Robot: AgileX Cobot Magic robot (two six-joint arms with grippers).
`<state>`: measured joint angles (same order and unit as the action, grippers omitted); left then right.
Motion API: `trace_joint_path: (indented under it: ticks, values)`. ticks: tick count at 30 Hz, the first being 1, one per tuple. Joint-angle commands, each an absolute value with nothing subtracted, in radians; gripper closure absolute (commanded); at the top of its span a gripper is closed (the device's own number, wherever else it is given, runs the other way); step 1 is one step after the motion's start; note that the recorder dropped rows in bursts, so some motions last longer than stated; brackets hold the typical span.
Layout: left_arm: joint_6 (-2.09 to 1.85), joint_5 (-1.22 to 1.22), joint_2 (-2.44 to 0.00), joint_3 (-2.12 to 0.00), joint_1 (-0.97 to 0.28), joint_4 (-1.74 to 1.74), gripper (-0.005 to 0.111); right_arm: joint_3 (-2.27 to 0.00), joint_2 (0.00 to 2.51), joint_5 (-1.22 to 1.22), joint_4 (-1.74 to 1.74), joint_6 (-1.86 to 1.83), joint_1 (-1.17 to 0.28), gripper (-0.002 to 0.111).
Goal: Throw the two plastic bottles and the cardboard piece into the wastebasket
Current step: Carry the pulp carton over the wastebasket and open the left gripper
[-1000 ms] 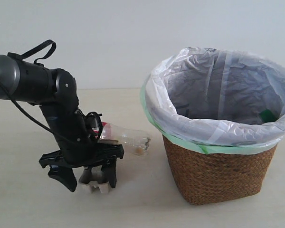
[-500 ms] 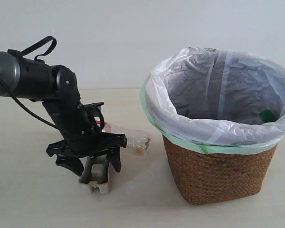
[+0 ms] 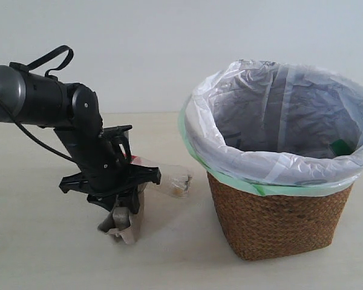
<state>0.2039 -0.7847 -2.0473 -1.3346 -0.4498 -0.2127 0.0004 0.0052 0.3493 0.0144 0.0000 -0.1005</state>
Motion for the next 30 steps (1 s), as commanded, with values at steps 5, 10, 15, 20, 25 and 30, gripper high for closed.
trace_joint_path:
  ticks: [5, 10, 15, 20, 25, 30]
  values:
    - [0.21, -0.895, -1.995, -1.31, -0.45, -0.08, 0.103, 0.0, 0.0, 0.342, 0.013, 0.0, -0.102, 0.108]
    - [0.21, -0.899, -1.853, -1.254, -0.45, -0.045, 0.103, 0.0, 0.0, 0.342, 0.013, 0.0, -0.102, 0.108]
    - [0.232, -0.963, -1.651, -1.195, -0.412, -0.006, 0.103, 0.0, 0.0, 0.342, 0.013, 0.0, -0.102, 0.108]
    - [0.232, -1.062, -1.444, -1.137, -0.303, 0.038, 0.103, 0.0, 0.0, 0.342, 0.013, 0.0, -0.102, 0.108]
    - [0.232, -1.147, -1.266, -1.086, -0.164, 0.125, 0.103, 0.0, 0.0, 0.342, 0.013, 0.0, -0.102, 0.108]
    - [0.234, -1.221, -1.192, -1.069, -0.024, 0.225, 0.103, 0.0, 0.0, 0.342, 0.013, 0.0, -0.102, 0.108]
